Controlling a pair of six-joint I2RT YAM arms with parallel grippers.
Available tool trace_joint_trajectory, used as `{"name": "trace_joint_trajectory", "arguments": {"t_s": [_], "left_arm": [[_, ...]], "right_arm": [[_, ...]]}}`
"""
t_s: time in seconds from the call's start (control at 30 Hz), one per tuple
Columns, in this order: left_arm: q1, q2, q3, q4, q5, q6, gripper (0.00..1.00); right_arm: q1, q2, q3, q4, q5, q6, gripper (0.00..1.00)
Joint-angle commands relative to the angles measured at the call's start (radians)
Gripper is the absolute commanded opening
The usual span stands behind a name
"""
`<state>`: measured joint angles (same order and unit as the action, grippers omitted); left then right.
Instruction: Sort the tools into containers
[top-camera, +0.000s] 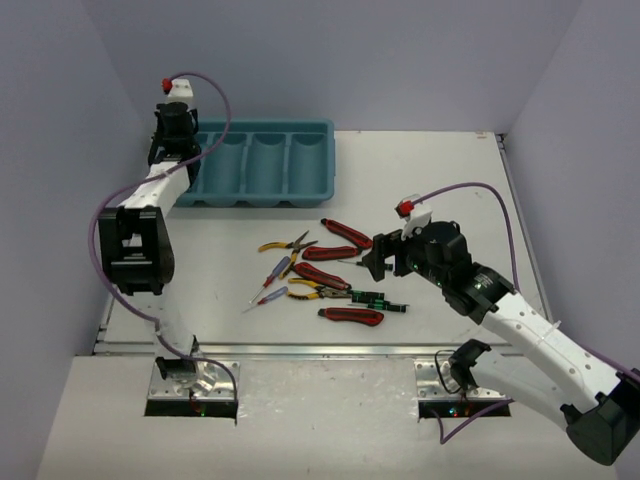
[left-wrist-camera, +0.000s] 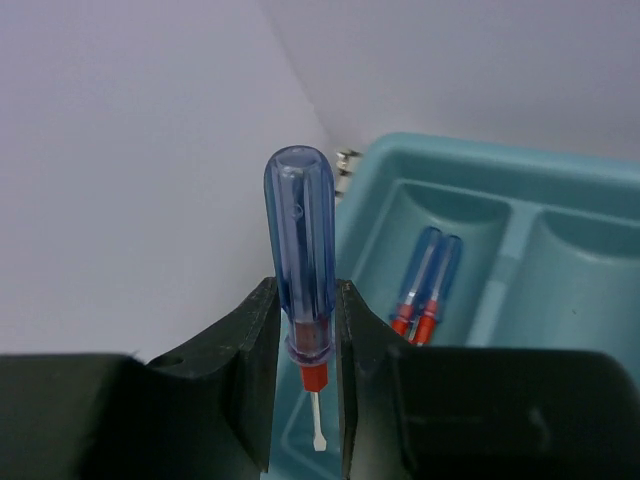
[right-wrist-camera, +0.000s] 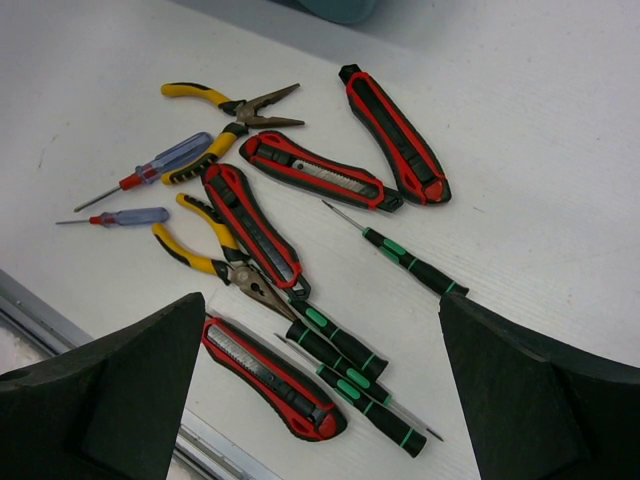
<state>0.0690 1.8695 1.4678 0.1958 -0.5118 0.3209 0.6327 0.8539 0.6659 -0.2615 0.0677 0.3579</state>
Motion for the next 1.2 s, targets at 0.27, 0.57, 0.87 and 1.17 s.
{"name": "trace_joint_trajectory", "arguments": {"t_s": [0.27,0.57,0.87,1.17], "left_arm": [[0.021,0.144,0.165,-0.032,-0.029,-0.04,0.94],[0.019,-0.008,0.508,-0.597,0.252,-0.526,1.0],[-0.447,-0.445,-0.245,-0.55,0.296,-0.578,1.0],[-0.663,-0.419,-0.474,-0.642,0.294,-0.582,0.81]], "right_arm": [[0.001,0.045,0.003,0.059,0.028,-0.021,0.99],[-0.001,0.049,-0.001,0.056,0.045,-0.027,0.99],[0.0,0.026,-0.004,0.053,0.04,-0.037,0.99],[-0.001,0.004,-0.009,0.053,-0.008,-0.045,0.99]]}}
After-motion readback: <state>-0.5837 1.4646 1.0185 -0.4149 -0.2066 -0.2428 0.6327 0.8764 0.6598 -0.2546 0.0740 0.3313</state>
